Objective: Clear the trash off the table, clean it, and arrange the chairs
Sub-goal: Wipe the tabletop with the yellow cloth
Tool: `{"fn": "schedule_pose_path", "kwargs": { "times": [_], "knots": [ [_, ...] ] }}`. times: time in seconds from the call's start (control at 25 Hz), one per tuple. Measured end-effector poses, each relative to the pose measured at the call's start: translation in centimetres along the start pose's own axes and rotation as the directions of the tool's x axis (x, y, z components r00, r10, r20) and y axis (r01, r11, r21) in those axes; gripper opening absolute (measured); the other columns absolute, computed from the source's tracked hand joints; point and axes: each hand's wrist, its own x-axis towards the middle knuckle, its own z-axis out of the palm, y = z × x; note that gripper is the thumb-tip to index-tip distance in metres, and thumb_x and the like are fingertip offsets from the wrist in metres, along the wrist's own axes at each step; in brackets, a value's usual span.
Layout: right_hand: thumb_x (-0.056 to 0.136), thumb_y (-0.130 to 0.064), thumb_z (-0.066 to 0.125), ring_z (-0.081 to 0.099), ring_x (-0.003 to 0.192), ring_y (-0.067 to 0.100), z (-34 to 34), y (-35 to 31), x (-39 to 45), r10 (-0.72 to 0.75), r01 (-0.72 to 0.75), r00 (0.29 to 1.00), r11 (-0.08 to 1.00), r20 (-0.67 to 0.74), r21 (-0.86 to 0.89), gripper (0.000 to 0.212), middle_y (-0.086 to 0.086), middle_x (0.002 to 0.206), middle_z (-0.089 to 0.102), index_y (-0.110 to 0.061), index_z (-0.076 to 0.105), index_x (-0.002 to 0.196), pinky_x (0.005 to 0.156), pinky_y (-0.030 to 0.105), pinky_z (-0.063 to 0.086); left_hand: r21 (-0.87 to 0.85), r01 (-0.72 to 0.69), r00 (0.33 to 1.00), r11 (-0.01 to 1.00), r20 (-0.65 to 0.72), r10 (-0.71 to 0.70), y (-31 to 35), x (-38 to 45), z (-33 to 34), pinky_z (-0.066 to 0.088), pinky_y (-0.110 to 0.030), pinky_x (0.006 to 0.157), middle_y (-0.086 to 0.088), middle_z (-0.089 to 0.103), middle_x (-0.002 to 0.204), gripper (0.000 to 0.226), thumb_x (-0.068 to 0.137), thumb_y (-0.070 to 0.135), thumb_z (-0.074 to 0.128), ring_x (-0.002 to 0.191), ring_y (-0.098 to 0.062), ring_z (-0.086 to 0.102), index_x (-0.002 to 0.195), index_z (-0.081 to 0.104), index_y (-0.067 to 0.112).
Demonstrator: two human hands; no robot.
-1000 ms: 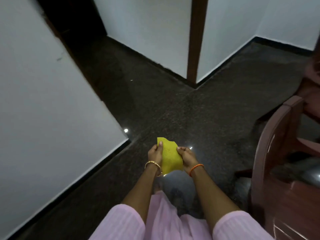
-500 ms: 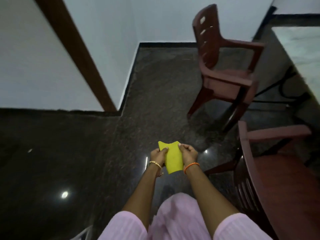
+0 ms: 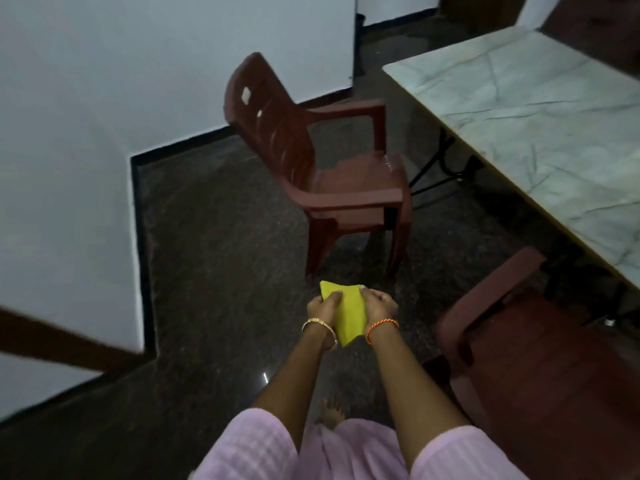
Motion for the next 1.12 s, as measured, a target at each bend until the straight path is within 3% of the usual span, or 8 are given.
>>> {"fn": "schedule_pose_path", "kwargs": {
  "times": [0.2, 0.32, 0.44, 0.52, 0.6, 0.68, 0.84, 1.12],
  "knots": [
    [0.089, -0.019, 0.062, 0.061, 0.082, 0.031, -0.5, -7.0, 5.0, 0.201, -0.238, 0.963, 0.947, 0.179, 0.216, 0.015, 0.017, 0.099, 0.062, -0.004, 0.061, 0.094, 0.080, 0.046, 0.051, 0.225, -0.117, 0.983, 0.967, 0.165, 0.080, 5.6, 5.5, 7.8, 0.042, -0.028, 0.074, -0.012, 0.058, 0.095, 0.031, 0.086, 0.014, 0.065, 0.087, -0.021, 0.054, 0.110, 0.059, -0.004],
    [0.088, -0.020, 0.062, 0.060, 0.105, 0.036, -0.8, -10.2, 9.1, 0.218, -0.234, 0.972, 0.943, 0.092, 0.237, 0.031, 0.021, 0.115, 0.061, 0.000, 0.059, 0.112, 0.096, 0.050, 0.047, 0.302, -0.188, 0.966, 0.935, 0.229, 0.121, 7.9, 8.8, 12.7, 0.037, -0.026, 0.070, -0.010, 0.056, 0.080, 0.021, 0.088, 0.018, 0.063, 0.081, -0.019, 0.051, 0.084, 0.063, -0.002],
    [0.086, -0.020, 0.065, 0.058, 0.113, 0.038, -0.2, -14.8, 13.2, 0.174, -0.158, 0.984, 0.945, -0.032, 0.285, 0.043, 0.024, 0.123, 0.060, 0.002, 0.056, 0.123, 0.098, 0.052, 0.046, 0.354, -0.205, 0.949, 0.913, 0.300, 0.097, 11.3, 12.3, 17.6, 0.034, -0.027, 0.069, -0.003, 0.046, 0.063, 0.038, 0.092, 0.026, 0.058, 0.077, -0.020, 0.047, 0.059, 0.042, 0.015],
    [0.088, -0.023, 0.063, 0.066, 0.096, 0.034, 0.5, -17.3, 15.2, 0.173, -0.150, 0.984, 0.927, -0.036, 0.345, 0.040, 0.021, 0.111, 0.066, 0.000, 0.058, 0.120, 0.086, 0.047, 0.054, 0.376, -0.210, 0.940, 0.902, 0.333, 0.080, 13.7, 14.2, 20.7, 0.033, -0.028, 0.069, -0.004, 0.045, 0.063, 0.042, 0.093, 0.029, 0.055, 0.075, -0.020, 0.045, 0.057, 0.039, 0.016],
    [0.091, -0.029, 0.057, 0.068, 0.063, 0.022, 1.3, -19.5, 16.8, 0.166, -0.169, 0.985, 0.891, 0.046, 0.420, 0.025, 0.010, 0.077, 0.072, -0.009, 0.063, 0.103, 0.055, 0.031, 0.057, 0.401, -0.196, 0.927, 0.895, 0.374, 0.035, 16.3, 15.8, 23.7, 0.034, -0.027, 0.070, -0.004, 0.047, 0.063, 0.042, 0.093, 0.029, 0.054, 0.075, -0.020, 0.046, 0.056, 0.043, 0.015],
    [0.091, -0.032, 0.055, 0.064, 0.057, 0.017, 1.5, -21.2, 18.6, 0.175, -0.185, 0.982, 0.854, 0.066, 0.487, 0.020, 0.004, 0.068, 0.068, -0.013, 0.062, 0.093, 0.045, 0.023, 0.051, 0.433, -0.192, 0.912, 0.880, 0.410, -0.003, 18.0, 17.4, 26.7, 0.033, -0.024, 0.069, -0.001, 0.050, 0.065, 0.035, 0.094, 0.027, 0.054, 0.072, -0.020, 0.049, 0.065, 0.054, 0.008],
    [0.093, -0.018, 0.053, 0.061, 0.077, 0.025, -0.1, -25.2, 21.8, 0.107, -0.051, 0.993, 0.798, -0.057, 0.600, 0.027, 0.016, 0.102, 0.064, -0.004, 0.057, 0.114, 0.064, 0.035, 0.053, 0.542, -0.224, 0.860, 0.810, 0.501, -0.098, 20.4, 18.9, 32.4, 0.043, -0.031, 0.083, -0.021, 0.064, 0.115, 0.042, 0.094, 0.029, 0.053, 0.104, -0.031, 0.060, 0.114, 0.061, -0.007],
    [0.089, -0.024, 0.058, 0.058, 0.078, 0.032, -7.7, -33.8, 30.5, 0.118, 0.045, 0.969, 0.778, -0.216, 0.627, 0.043, 0.023, 0.107, 0.059, 0.001, 0.054, 0.123, 0.073, 0.041, 0.049, 0.607, -0.264, 0.777, 0.750, 0.594, -0.207, 23.1, 18.4, 45.9, 0.042, -0.031, 0.096, -0.019, 0.056, 0.133, 0.047, 0.093, 0.026, 0.053, 0.121, -0.029, 0.054, 0.126, 0.054, -0.007]
  ]
}}
